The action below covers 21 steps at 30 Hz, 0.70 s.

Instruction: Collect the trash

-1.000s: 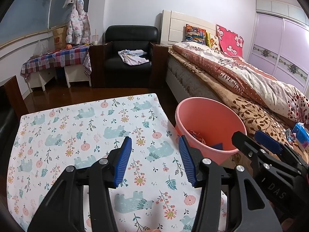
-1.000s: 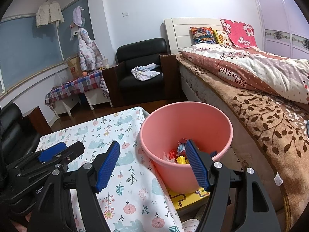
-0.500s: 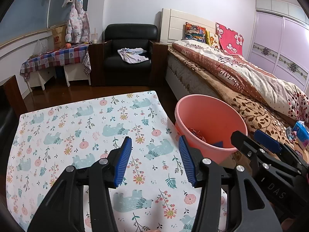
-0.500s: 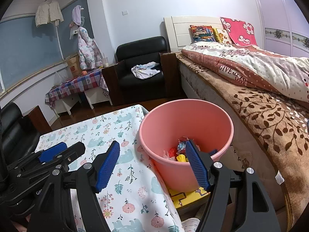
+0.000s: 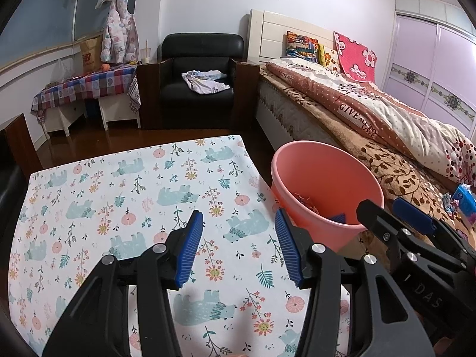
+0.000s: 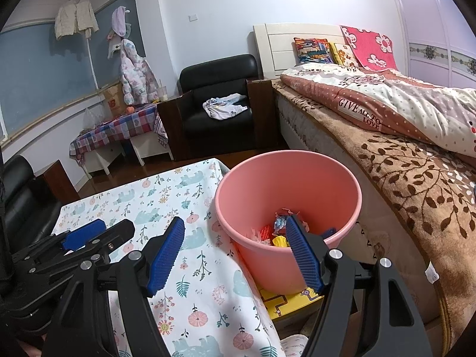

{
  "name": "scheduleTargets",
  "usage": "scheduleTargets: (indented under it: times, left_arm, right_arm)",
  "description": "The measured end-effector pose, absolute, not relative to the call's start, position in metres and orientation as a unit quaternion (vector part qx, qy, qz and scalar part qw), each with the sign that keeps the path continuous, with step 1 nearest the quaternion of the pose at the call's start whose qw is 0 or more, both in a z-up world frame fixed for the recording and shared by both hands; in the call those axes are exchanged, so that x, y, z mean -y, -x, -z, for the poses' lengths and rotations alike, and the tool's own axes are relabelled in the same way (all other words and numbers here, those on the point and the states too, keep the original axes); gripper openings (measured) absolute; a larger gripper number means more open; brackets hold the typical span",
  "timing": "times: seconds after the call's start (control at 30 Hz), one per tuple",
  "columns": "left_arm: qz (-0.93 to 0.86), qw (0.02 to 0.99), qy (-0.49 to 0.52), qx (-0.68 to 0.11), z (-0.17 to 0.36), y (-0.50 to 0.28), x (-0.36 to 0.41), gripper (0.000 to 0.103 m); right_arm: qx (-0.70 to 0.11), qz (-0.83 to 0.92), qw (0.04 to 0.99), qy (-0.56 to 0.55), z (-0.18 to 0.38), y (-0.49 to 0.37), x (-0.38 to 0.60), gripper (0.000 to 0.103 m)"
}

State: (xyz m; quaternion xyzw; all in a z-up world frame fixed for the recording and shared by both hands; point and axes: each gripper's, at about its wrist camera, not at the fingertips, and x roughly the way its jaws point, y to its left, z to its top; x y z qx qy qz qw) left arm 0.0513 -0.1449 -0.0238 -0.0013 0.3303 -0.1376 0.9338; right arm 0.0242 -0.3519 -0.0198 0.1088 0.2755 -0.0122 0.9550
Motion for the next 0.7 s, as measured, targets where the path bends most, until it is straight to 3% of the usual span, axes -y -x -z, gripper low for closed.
scheduleTargets:
  times: [0.7]
  left_arm:
    - [0.141,0.93,0.007,-0.34,0.0271,-0.0529,0.1457,0.051]
  right_arm:
    - [-0.276,0.012,0.955,-0.108,0.0187,-0.0245,0.3512,0.07]
